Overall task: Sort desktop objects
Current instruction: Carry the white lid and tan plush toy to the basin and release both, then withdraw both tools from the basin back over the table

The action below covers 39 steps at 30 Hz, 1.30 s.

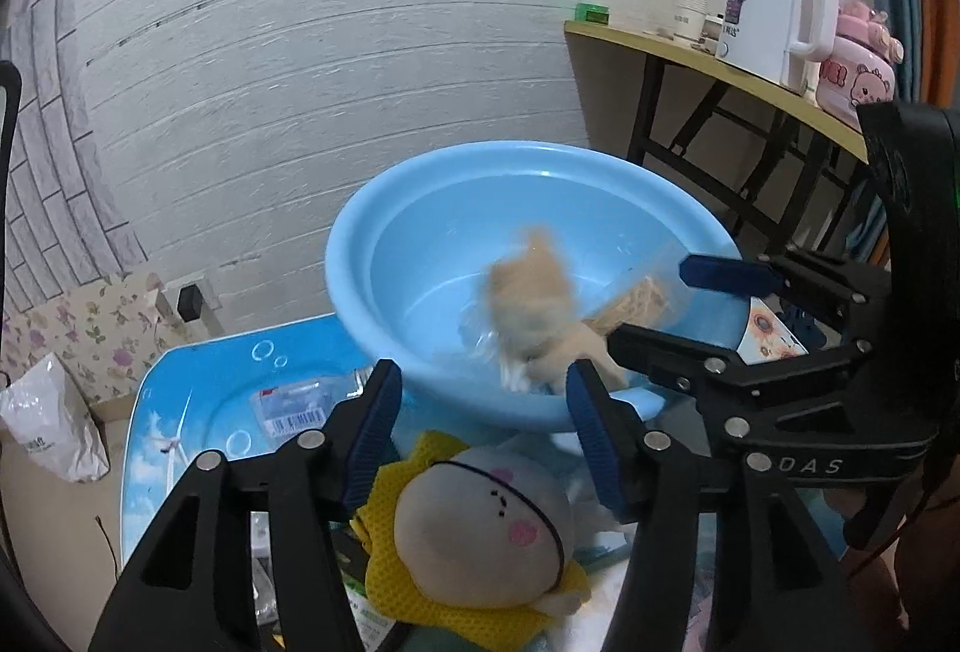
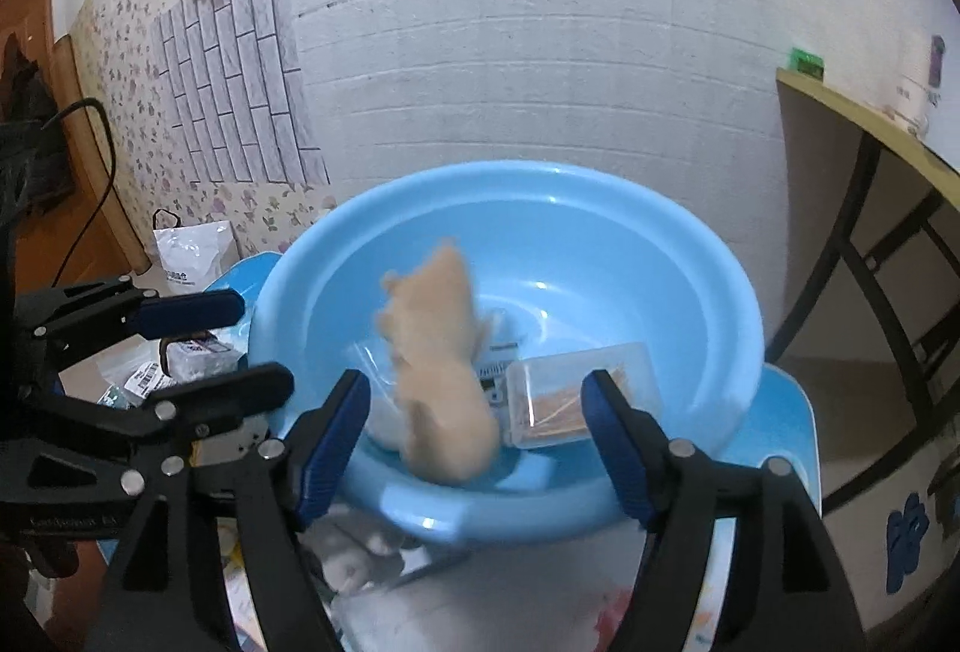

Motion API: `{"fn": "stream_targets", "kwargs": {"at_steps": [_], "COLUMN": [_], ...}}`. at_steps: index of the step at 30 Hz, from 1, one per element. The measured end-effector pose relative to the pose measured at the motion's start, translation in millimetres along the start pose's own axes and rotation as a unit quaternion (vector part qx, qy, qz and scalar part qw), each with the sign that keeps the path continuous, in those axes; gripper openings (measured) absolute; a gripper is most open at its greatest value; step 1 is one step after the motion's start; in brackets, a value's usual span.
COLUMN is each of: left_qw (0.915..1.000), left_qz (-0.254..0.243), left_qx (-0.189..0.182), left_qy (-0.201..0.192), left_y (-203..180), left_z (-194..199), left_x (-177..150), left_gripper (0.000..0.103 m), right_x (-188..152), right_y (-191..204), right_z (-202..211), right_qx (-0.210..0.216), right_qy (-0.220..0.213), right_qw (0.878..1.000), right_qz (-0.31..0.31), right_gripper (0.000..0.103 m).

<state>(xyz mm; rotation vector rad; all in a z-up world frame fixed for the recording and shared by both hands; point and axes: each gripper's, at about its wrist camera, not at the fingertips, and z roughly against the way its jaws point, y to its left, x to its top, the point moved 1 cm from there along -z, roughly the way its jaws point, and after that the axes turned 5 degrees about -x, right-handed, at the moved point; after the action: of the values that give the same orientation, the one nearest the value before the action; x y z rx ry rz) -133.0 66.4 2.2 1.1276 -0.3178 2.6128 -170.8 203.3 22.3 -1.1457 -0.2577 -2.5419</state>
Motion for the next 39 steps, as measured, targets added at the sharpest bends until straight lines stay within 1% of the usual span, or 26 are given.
{"fn": "stream_targets", "kwargs": {"at_steps": [6, 11, 14, 15, 20, 23, 27, 30, 35, 39], "left_qw": [0.9999, 0.9998, 0.9996, 0.9995, 0.9993, 0.9991, 0.9985, 0.9977, 0.9956, 0.9938], "left_qz": [0.005, 0.010, 0.015, 0.018, 0.023, 0.028, 0.035, 0.045, 0.062, 0.072], "left_qx": [0.010, 0.018, 0.022, 0.024, 0.028, 0.032, 0.042, 0.047, 0.063, 0.074], "left_qy": [0.004, -0.001, -0.003, -0.004, -0.005, -0.003, 0.010, 0.018, 0.031, 0.041], "left_y": [4, 9, 12, 13, 17, 22, 30, 35, 46, 54], "left_z": [9, 23, 29, 32, 42, 46, 47, 46, 45, 47], "left_x": [-9, -17, -21, -23, -34, -43, -59, -68, -85, -99], "left_gripper": [0.060, 0.060, 0.062, 0.064, 0.065, 0.065, 0.066, 0.066, 0.069, 0.070], "right_x": [-7, -14, -20, -22, -40, -53, -65, -73, -83, -92], "right_y": [4, 8, 9, 9, 5, 2, -9, -18, -20, -15], "right_z": [18, 33, 38, 39, 33, 33, 40, 40, 42, 43], "right_qx": [-0.002, -0.009, -0.010, -0.013, -0.013, -0.019, -0.029, -0.038, -0.048, -0.048], "right_qy": [-0.007, -0.013, -0.005, -0.004, 0.037, 0.051, 0.051, 0.064, 0.072, 0.077], "right_qw": [1.000, 1.000, 1.000, 1.000, 0.998, 0.997, 0.995, 0.992, 0.990, 0.991], "right_qz": [-0.004, -0.007, -0.015, -0.015, -0.043, -0.057, -0.083, -0.102, -0.108, -0.102], "right_gripper": [0.073, 0.073, 0.073, 0.073, 0.073, 0.073, 0.073, 0.073, 0.073, 0.073]}}
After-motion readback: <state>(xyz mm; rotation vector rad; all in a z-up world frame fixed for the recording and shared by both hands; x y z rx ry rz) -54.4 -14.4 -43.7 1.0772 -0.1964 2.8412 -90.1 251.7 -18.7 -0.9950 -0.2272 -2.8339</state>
